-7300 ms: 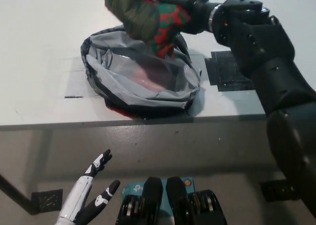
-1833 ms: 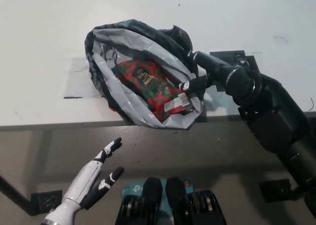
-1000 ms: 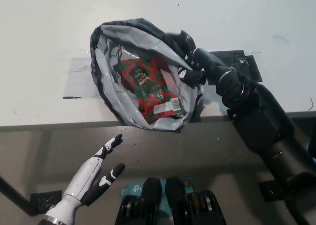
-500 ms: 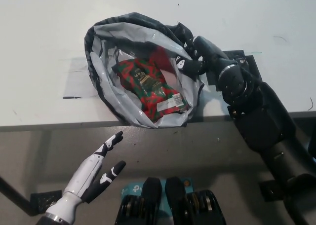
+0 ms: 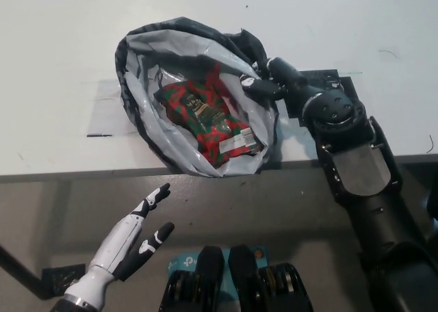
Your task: The robot uses its right hand to pick up a bag of coffee beans and puts it in the black plastic bag, then the robot grabs the top of the bag and lifts it.
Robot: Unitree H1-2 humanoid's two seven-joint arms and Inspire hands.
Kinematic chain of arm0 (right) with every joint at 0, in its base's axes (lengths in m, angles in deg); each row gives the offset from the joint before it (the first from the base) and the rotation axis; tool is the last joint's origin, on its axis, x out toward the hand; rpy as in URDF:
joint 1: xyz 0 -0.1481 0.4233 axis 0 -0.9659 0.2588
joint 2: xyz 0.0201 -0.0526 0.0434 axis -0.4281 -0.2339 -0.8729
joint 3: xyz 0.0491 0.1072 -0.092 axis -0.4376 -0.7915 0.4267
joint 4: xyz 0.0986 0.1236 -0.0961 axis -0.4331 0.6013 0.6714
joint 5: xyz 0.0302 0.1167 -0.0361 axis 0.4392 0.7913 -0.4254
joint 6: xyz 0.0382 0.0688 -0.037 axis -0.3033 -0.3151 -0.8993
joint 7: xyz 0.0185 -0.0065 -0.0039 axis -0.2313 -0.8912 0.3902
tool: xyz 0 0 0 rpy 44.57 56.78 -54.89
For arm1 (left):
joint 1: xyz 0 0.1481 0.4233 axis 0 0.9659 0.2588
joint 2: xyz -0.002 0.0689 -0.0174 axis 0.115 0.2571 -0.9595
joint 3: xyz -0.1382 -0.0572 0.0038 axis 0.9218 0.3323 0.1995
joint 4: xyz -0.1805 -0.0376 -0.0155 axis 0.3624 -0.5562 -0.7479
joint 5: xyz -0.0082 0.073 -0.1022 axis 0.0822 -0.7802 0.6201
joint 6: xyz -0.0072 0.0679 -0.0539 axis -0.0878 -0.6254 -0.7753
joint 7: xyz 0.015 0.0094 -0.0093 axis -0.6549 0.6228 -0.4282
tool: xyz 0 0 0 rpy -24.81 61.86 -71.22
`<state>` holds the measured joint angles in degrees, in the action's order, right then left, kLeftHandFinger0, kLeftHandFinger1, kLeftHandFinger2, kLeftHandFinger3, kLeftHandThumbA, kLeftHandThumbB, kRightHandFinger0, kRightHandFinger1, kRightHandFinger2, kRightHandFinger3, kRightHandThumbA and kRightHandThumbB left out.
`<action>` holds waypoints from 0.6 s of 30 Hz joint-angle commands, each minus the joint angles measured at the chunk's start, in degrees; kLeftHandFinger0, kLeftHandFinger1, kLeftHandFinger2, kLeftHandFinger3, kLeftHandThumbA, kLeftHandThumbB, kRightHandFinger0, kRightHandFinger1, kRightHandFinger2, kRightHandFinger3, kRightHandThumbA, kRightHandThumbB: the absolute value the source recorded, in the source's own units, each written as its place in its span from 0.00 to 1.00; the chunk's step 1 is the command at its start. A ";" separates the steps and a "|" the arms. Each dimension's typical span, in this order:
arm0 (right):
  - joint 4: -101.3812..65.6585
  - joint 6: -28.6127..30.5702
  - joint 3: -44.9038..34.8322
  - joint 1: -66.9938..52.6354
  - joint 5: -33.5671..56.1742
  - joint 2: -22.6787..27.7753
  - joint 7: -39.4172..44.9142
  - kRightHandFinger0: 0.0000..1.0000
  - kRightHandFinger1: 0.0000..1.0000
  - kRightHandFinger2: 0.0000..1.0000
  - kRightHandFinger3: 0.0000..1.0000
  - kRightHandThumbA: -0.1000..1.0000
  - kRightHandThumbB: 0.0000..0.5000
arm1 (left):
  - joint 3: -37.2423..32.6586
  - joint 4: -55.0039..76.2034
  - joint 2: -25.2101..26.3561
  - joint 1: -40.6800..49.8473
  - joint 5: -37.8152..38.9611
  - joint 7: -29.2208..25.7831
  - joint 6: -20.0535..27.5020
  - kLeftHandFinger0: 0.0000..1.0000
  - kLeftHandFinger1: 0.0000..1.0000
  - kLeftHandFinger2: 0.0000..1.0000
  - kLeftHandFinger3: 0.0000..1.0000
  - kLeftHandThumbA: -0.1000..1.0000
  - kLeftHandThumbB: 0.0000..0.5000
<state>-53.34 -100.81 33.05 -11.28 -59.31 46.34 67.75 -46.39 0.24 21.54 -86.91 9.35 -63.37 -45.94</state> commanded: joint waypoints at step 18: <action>-5.89 -2.72 -4.78 23.17 58.10 -8.37 -19.04 0.00 0.23 0.65 1.00 0.00 0.07 | 0.11 1.02 0.75 -1.96 -0.62 0.01 1.05 1.00 1.00 1.00 1.00 1.00 0.32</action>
<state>-51.75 -102.32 30.65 -11.23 -41.87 43.70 64.64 -46.40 -0.09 21.50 -86.87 9.35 -63.38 -45.96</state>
